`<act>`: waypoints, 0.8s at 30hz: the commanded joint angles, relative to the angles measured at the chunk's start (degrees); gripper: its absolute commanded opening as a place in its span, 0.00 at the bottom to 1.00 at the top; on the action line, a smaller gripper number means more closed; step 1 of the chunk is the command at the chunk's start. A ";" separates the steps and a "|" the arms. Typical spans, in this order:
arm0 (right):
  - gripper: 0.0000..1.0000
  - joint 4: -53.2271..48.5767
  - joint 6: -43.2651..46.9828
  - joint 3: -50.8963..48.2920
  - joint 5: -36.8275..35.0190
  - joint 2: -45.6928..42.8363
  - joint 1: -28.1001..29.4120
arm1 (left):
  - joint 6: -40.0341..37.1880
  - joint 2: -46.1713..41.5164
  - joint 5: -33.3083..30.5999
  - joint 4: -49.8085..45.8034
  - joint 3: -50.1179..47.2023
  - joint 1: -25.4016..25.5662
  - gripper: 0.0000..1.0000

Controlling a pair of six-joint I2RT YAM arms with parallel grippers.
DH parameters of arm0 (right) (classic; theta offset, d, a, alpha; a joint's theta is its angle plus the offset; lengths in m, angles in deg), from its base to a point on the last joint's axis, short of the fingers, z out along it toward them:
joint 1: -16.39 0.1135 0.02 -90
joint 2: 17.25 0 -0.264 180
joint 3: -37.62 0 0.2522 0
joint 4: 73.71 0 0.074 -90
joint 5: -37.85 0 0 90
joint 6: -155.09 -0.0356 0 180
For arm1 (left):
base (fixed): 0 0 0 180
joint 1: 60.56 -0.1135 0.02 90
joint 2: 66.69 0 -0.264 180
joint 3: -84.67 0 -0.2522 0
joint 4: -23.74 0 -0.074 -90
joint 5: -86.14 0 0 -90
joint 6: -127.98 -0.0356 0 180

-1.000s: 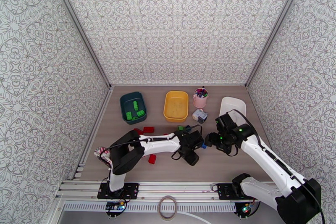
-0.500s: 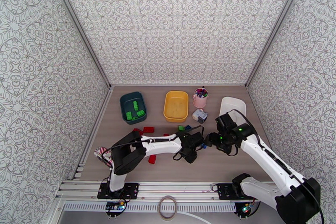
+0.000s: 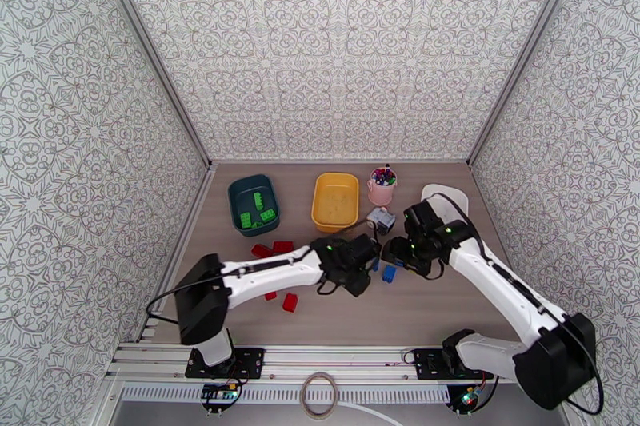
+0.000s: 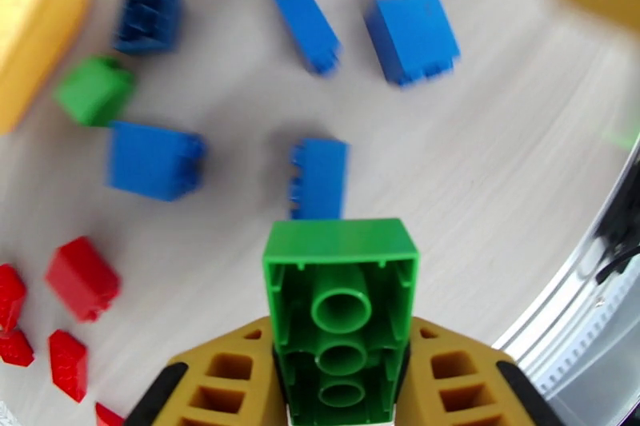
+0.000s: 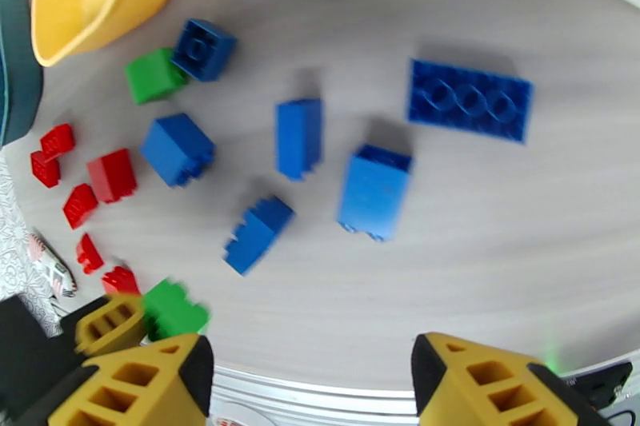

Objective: Sort the legos into containers by color

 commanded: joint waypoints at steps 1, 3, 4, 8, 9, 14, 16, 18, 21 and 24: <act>0.68 3.72 0.31 4.04 3.18 3.67 0.17 | 1.30 -3.59 -0.54 -1.16 -1.54 -3.77 0.28; 0.68 4.36 0.46 6.67 3.73 6.87 0.85 | 1.88 -5.14 0.04 -1.10 -1.99 -6.56 0.28; 0.67 4.62 0.63 8.36 3.92 8.56 1.44 | 2.15 -5.94 0.44 -1.16 -2.25 -8.17 0.28; 0.67 4.97 1.13 14.73 4.19 14.79 3.88 | 3.14 -8.50 1.98 -1.17 -2.79 -14.85 0.28; 0.66 4.97 1.25 16.69 4.29 16.72 4.69 | 3.37 -9.02 2.52 -1.18 -2.94 -16.85 0.28; 0.66 4.33 1.86 24.83 4.45 24.41 8.01 | 3.90 -10.26 4.39 -2.03 -2.46 -26.85 0.27; 0.66 3.83 2.20 28.21 4.56 27.59 9.43 | 4.12 -10.09 5.27 -2.51 -2.07 -31.44 0.28; 0.66 3.11 2.58 31.47 4.58 30.53 10.77 | 4.13 -9.40 5.76 -3.14 -1.39 -35.54 0.28; 0.65 1.63 3.23 36.02 4.41 34.73 12.44 | 3.89 -7.76 6.47 -3.59 -0.25 -41.80 0.28; 0.66 -0.09 4.10 40.40 4.37 38.22 13.61 | 3.21 -4.98 6.78 -4.18 1.59 -47.28 0.28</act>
